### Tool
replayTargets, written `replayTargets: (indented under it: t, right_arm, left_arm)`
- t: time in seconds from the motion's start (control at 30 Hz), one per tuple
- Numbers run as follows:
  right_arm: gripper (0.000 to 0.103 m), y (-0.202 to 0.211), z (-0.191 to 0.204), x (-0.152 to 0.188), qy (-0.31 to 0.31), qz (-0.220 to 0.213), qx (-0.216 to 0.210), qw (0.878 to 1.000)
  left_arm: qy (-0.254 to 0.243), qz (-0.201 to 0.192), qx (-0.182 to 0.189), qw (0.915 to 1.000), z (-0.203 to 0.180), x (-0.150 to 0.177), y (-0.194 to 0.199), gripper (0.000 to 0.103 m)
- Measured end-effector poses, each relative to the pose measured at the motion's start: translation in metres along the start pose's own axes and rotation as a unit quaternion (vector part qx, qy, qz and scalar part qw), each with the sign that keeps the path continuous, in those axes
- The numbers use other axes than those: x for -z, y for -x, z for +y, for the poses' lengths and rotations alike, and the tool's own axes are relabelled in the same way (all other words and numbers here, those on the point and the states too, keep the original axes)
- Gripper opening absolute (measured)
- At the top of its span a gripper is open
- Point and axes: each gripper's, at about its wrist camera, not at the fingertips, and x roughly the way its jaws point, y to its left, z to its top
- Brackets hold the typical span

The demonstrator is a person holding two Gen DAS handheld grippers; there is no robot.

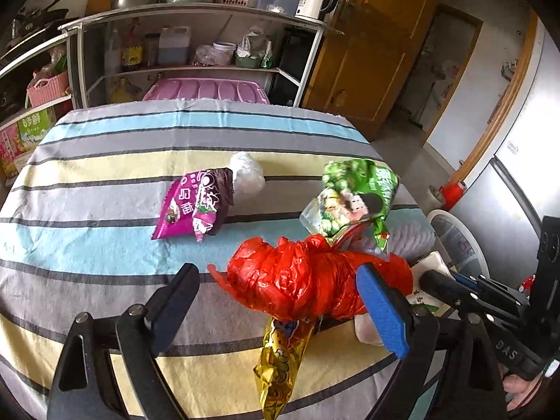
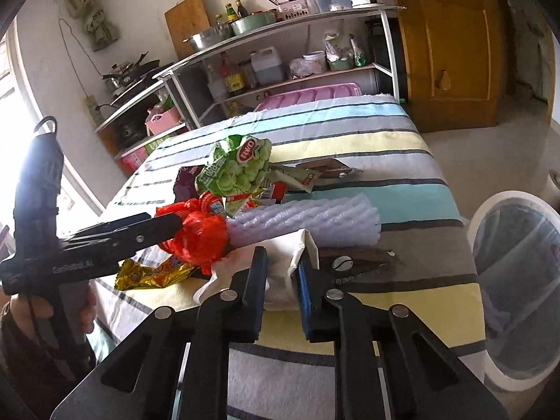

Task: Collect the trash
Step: 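Grasp the red plastic bag with the left tool while the right tool grasps the white paper bag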

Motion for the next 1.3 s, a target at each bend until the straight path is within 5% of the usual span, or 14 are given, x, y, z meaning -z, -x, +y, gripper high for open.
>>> replayTargets:
  t: [0.2, 0.5, 1.3]
  right_arm:
    - [0.014, 0.010, -0.002, 0.005, -0.002, -0.009, -0.003, 1.000]
    - [0.014, 0.019, -0.006, 0.008, -0.014, -0.017, -0.003, 1.000]
    - [0.012, 0.067, -0.010, 0.004, -0.020, -0.072, -0.007, 0.997]
  left_arm:
    - [-0.006, 0.003, 0.003, 1.0000, -0.006, -0.003, -0.003, 0.092]
    - [-0.009, -0.001, 0.002, 1.0000, -0.016, 0.001, -0.001, 0.073]
    - [-0.024, -0.081, -0.008, 0.9964, -0.033, -0.002, 0.063, 0.070]
